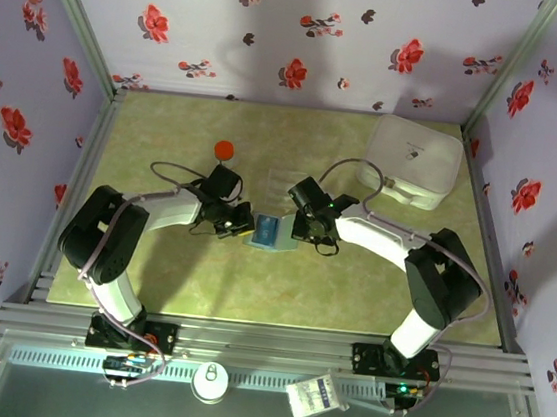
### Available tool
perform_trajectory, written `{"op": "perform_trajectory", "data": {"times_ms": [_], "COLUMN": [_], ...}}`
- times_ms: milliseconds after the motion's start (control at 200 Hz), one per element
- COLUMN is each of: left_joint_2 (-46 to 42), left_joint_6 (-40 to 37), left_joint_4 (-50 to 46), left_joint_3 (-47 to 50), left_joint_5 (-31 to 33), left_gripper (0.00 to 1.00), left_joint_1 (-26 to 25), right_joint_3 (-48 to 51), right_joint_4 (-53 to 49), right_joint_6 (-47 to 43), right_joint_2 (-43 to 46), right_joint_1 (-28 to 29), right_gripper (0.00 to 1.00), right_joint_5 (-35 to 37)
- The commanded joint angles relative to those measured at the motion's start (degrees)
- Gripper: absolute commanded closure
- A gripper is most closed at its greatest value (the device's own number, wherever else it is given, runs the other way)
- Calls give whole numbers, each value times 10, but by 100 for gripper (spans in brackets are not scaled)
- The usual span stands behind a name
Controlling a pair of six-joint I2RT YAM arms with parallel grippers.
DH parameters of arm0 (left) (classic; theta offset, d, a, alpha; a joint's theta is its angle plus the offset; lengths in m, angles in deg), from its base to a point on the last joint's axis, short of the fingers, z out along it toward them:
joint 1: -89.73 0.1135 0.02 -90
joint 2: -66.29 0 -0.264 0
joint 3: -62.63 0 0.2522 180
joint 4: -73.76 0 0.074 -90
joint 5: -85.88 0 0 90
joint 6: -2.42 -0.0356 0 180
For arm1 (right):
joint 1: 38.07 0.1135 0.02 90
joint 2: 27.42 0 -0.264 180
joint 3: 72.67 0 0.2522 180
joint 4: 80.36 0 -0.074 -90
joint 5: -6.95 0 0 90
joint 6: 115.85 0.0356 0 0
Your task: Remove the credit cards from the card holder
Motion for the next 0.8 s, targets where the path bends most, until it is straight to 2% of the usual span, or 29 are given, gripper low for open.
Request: {"op": "perform_trajectory", "data": {"times_ms": [0,460,795], "left_joint_2": [5,-5,16], "left_joint_6": [-18,-21,-20], "left_joint_4": [-11,-24,-20], "left_joint_3": [-6,6,7], "left_joint_5": [20,60,57], "left_gripper": [100,100,100], "left_joint_1": [-2,-1,0], "right_joint_3": [8,7,2], "right_joint_4": [15,22,23], "right_joint_6": [-5,-26,-39], "right_joint_2": [-14,-56,-76], "right_joint_1": [-6,-20,-24], "right_gripper": [99,100,100], "right_joint_5": [-3,3,-3]}}
